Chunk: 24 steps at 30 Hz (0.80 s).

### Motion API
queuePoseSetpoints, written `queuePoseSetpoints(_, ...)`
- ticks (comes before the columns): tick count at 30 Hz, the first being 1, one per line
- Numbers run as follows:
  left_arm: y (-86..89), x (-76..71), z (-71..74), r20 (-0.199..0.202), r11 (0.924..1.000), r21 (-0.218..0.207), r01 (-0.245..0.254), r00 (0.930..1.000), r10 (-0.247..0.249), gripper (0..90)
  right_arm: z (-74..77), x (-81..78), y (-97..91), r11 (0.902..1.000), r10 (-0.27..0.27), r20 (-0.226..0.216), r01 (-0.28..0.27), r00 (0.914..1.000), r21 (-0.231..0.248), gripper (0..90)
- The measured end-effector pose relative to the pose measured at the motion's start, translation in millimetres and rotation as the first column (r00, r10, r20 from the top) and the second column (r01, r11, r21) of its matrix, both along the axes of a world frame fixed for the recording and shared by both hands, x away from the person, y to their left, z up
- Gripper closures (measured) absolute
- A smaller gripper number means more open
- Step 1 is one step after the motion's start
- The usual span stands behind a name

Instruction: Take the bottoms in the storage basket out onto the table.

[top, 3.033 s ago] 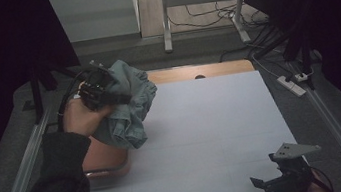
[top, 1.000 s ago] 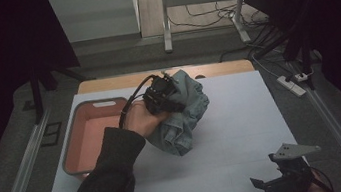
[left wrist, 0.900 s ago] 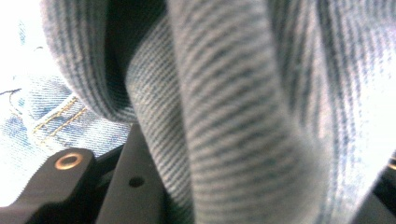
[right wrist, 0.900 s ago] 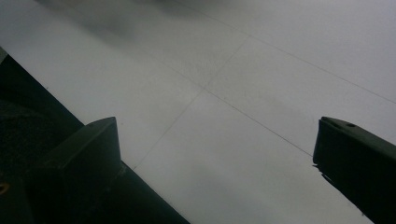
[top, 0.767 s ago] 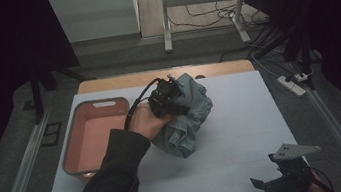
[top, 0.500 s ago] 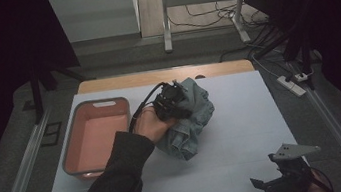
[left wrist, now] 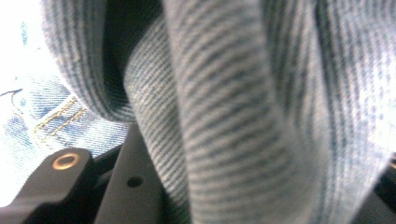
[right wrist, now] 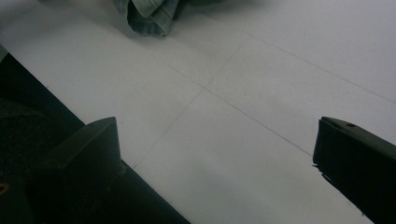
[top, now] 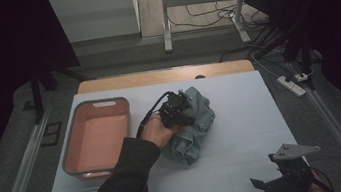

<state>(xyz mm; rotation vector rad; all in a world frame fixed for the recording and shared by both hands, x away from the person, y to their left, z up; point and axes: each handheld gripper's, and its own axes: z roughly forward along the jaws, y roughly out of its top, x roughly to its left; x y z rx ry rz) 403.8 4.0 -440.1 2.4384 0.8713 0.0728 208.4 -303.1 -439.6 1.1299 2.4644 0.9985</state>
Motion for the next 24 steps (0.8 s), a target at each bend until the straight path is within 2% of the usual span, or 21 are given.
queuePoseSetpoints(9, -6.2, -1.2, -20.9, 0.006, 0.9988, 0.014, 0.047, 0.9989, -0.047, 63.7, 0.3, -0.2, 0.1, 1.0000, 0.004, 0.002, -0.004, 1.0000, -0.001, 0.7)
queuePoseSetpoints(13, -5.7, 0.3, -27.7, -0.015, 0.9992, 0.008, 0.041, 0.9991, -0.040, 62.8, 0.3, -0.3, -0.1, 1.0000, 0.006, 0.002, -0.006, 1.0000, 0.000, 0.7)
queuePoseSetpoints(16, -4.9, 1.4, -33.2, -0.017, 0.9991, -0.002, 0.043, 0.9989, -0.043, 60.2, 0.2, -0.2, -0.1, 1.0000, 0.005, 0.001, -0.005, 1.0000, 0.001, 0.7)
queuePoseSetpoints(20, -5.8, 0.7, -42.6, 0.010, 0.9968, 0.016, 0.078, 0.9969, -0.078, 53.0, 0.3, -0.2, 0.1, 1.0000, 0.006, 0.000, -0.006, 1.0000, -0.001, 0.6)
queuePoseSetpoints(24, -5.8, -2.5, -50.6, 0.028, 0.9980, 0.000, 0.063, 0.9976, -0.063, 47.7, 0.1, -0.4, 0.7, 1.0000, 0.007, -0.002, -0.007, 1.0000, 0.000, 0.7)
